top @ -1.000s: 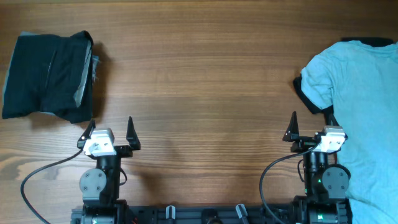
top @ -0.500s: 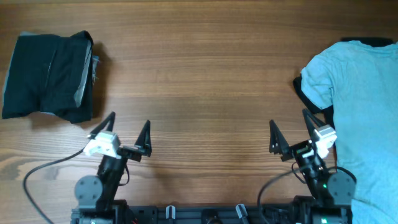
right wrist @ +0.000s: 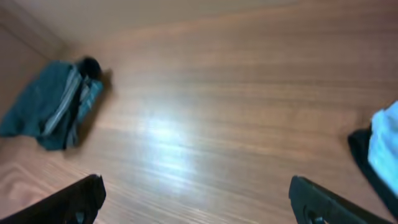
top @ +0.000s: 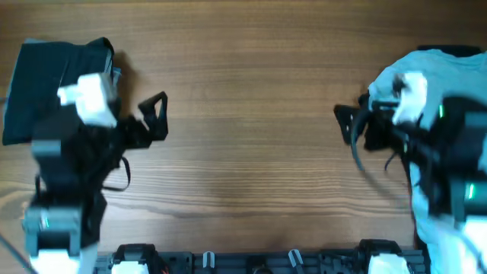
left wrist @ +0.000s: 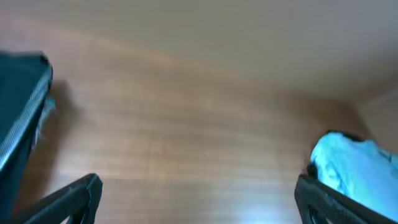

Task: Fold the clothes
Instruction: 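Reach the right gripper to the light-blue T-shirt and grasp its edge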

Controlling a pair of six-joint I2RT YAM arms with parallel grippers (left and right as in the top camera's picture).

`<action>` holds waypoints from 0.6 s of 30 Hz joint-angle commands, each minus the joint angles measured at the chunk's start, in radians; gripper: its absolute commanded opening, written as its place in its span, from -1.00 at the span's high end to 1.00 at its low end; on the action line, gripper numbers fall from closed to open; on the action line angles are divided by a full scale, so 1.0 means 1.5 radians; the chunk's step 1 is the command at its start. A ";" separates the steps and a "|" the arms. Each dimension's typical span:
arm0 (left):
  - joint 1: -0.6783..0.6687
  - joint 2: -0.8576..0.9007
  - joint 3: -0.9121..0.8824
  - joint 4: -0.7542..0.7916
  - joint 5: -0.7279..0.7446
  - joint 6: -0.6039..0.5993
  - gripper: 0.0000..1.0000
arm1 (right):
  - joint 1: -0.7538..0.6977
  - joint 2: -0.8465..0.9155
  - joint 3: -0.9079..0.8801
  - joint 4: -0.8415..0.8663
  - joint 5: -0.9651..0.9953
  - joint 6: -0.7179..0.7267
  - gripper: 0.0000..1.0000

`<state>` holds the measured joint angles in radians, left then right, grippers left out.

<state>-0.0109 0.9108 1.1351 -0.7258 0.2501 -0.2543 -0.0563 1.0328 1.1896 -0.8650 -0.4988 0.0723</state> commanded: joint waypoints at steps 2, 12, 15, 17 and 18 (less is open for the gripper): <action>0.002 0.127 0.071 -0.018 -0.003 -0.008 -1.00 | -0.002 0.160 0.151 -0.034 -0.012 -0.076 -0.99; 0.002 0.277 0.071 0.015 0.002 -0.011 -1.00 | -0.003 0.455 0.157 0.124 0.486 0.161 -0.61; 0.002 0.308 0.071 0.015 0.002 -0.011 -1.00 | -0.017 0.554 0.157 0.140 0.456 0.213 -0.60; 0.002 0.322 0.071 0.016 0.002 -0.011 -1.00 | -0.041 0.593 0.157 0.141 0.361 0.212 -0.64; 0.002 0.324 0.071 0.017 0.002 -0.011 -1.00 | -0.053 0.596 0.157 0.139 0.318 0.201 -0.64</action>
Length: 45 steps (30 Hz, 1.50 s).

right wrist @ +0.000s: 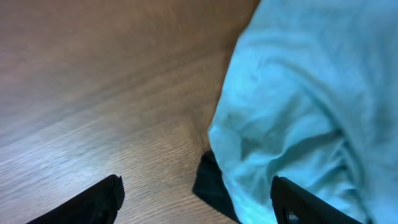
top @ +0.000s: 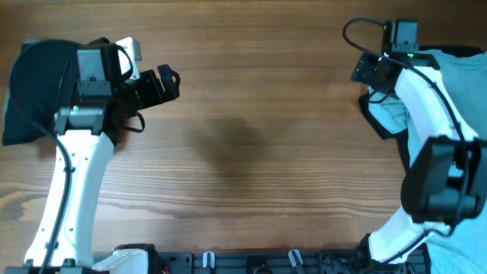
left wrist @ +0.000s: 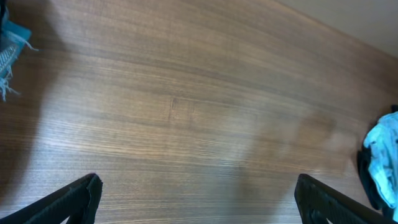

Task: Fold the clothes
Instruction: 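Reach the right gripper to the light-blue T-shirt and grasp its edge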

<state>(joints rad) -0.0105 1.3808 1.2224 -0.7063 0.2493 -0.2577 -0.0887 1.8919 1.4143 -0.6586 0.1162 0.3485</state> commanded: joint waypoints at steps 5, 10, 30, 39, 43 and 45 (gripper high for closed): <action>0.001 0.011 0.013 0.014 0.003 -0.008 -1.00 | -0.097 0.011 0.102 -0.111 -0.331 -0.140 -0.66; 0.001 0.011 0.013 0.035 0.003 -0.008 -1.00 | -0.127 0.010 0.319 -0.201 -0.408 -0.229 -0.62; 0.002 0.011 0.013 0.045 0.003 -0.008 -1.00 | -0.038 0.212 0.338 -0.336 -0.084 -0.144 -0.50; 0.002 0.011 0.013 0.045 0.003 -0.008 -1.00 | -0.042 0.291 0.338 -0.317 -0.089 -0.125 -0.26; 0.002 0.011 0.013 0.045 0.003 -0.008 -1.00 | -0.057 0.296 0.338 -0.312 -0.089 -0.125 -0.34; 0.002 0.011 0.013 0.045 0.003 -0.008 -1.00 | -0.067 0.296 0.338 -0.305 -0.089 -0.117 -0.05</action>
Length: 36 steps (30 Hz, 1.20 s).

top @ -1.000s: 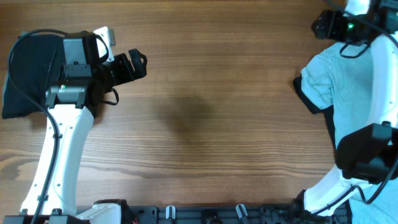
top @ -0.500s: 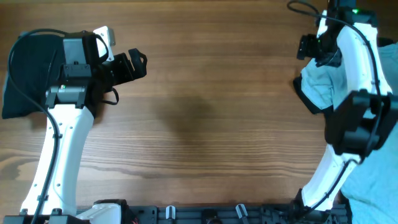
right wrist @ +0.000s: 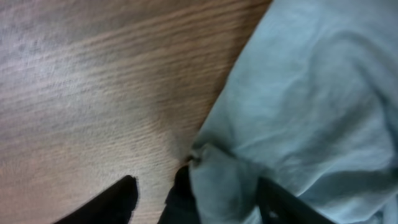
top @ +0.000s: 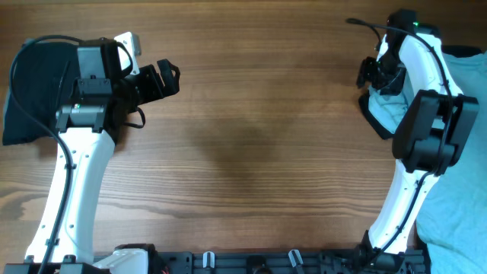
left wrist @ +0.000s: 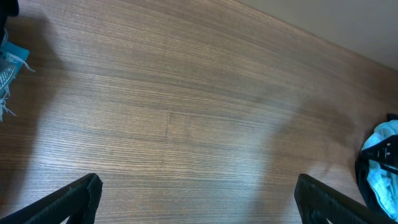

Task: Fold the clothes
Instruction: 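Reach the right gripper to the light-blue T-shirt and grasp its edge, then drag the light-blue T-shirt with the right gripper to the table center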

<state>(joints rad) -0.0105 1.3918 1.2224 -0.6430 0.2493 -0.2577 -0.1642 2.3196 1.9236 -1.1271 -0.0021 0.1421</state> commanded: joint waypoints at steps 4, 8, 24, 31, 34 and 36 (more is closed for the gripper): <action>0.002 0.004 0.013 0.003 0.003 -0.008 -1.00 | -0.031 0.011 -0.001 0.007 -0.017 0.030 0.91; 0.002 0.004 0.013 0.014 0.003 -0.008 -1.00 | -0.047 0.001 0.003 0.006 -0.017 0.027 0.91; 0.118 -0.215 0.016 -0.001 0.005 -0.028 -0.95 | -0.047 -0.394 0.113 0.114 -0.142 0.050 0.91; 0.176 -0.392 0.016 -0.003 0.002 -0.027 -0.90 | 0.196 -0.433 0.113 0.097 -0.262 0.067 0.91; 0.192 -0.431 0.016 -0.003 -0.040 -0.023 -0.90 | 0.431 -0.421 0.112 0.078 -0.260 0.069 0.91; 0.199 -0.445 0.020 -0.004 -0.062 -0.021 -0.92 | 0.570 -0.403 0.112 0.073 -0.238 0.069 0.70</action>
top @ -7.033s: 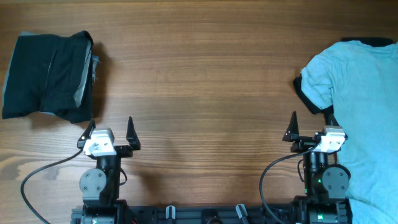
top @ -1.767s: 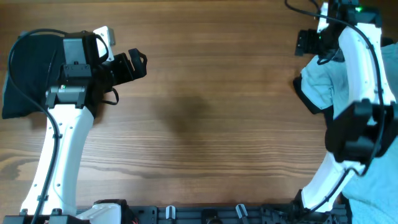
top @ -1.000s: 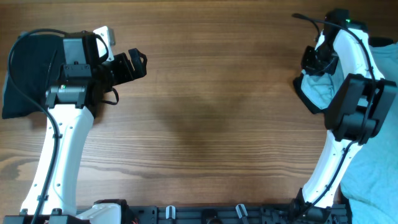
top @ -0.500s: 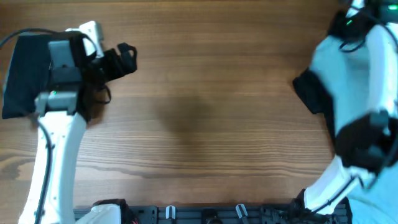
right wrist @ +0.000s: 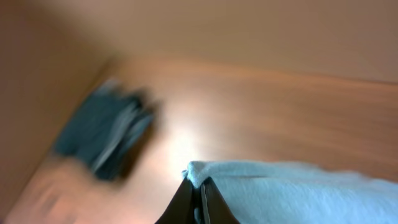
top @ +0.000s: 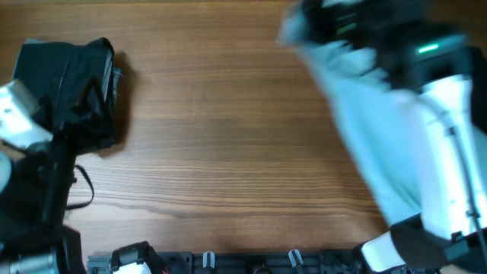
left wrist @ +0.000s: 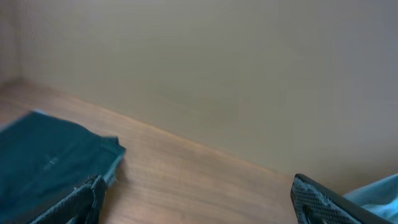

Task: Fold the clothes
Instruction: 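Drag the light-blue T-shirt with the right gripper to the table center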

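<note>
A light blue garment (top: 380, 129) hangs stretched from the table's back middle down to the right front, blurred by motion. My right gripper (right wrist: 198, 186) is shut on a corner of the light blue cloth (right wrist: 298, 186), which it holds up above the wood. A folded dark teal garment (top: 68, 72) lies at the back left; the same dark garment (left wrist: 50, 155) shows in the left wrist view. My left gripper (left wrist: 196, 196) is open with nothing between its fingers, and its arm (top: 30, 137) stands at the front left.
The wooden table (top: 213, 152) spreads between the two garments. A rail with clips (top: 251, 260) runs along the front edge. In the left wrist view a plain beige wall (left wrist: 217, 74) rises behind the table.
My right gripper, then open at the edge of the light blue garment at the far right, is now shut on it and holds it up over the back middle. My left arm has drawn back to the front left.
Both arms were low near the front, open. Then the left reached beside the dark garment and the right over the light blue pile. The right gripper then sat at the pile's edge; now it grips that cloth, raised and spread, and the left arm is back.
</note>
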Controlling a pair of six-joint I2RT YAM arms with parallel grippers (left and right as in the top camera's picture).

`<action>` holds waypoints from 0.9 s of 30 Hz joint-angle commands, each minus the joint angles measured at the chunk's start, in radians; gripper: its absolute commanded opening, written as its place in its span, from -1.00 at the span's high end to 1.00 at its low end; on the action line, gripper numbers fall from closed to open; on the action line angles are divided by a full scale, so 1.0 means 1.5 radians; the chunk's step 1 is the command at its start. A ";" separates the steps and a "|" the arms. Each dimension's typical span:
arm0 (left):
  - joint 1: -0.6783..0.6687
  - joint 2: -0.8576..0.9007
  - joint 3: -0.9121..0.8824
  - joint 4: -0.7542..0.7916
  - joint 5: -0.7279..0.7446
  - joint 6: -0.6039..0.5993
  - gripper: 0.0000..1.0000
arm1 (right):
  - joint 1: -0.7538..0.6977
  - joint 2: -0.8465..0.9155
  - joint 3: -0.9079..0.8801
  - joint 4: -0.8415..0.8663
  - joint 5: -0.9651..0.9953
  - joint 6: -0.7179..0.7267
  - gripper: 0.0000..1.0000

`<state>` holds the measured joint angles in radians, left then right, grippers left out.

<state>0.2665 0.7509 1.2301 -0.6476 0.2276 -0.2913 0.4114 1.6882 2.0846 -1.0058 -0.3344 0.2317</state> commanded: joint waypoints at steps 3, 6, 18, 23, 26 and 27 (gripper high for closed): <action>0.017 -0.019 0.034 -0.001 -0.049 0.035 -0.92 | 0.377 0.053 0.005 -0.040 0.147 -0.012 -0.99; 0.017 -0.019 0.048 0.001 -0.061 0.035 -0.93 | 0.406 0.054 0.005 -0.100 0.297 0.016 -0.99; -0.022 0.212 0.048 -0.111 0.185 0.161 -0.86 | 0.070 -0.063 0.005 -0.161 0.271 0.181 -0.98; -0.137 0.441 0.048 -0.132 0.185 0.237 -0.57 | -0.027 -0.063 0.005 -0.174 0.254 0.181 -0.96; -0.206 0.569 0.048 -0.116 0.184 0.262 0.03 | -0.060 -0.063 0.005 -0.178 0.255 0.181 -0.93; -0.222 0.603 0.048 -0.105 0.184 0.262 0.28 | -0.069 -0.063 0.005 -0.178 0.255 0.179 -0.93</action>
<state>0.0082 1.5326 1.3006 -0.8303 0.4759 0.0338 0.3382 1.5955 2.0838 -1.2720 0.0673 0.4904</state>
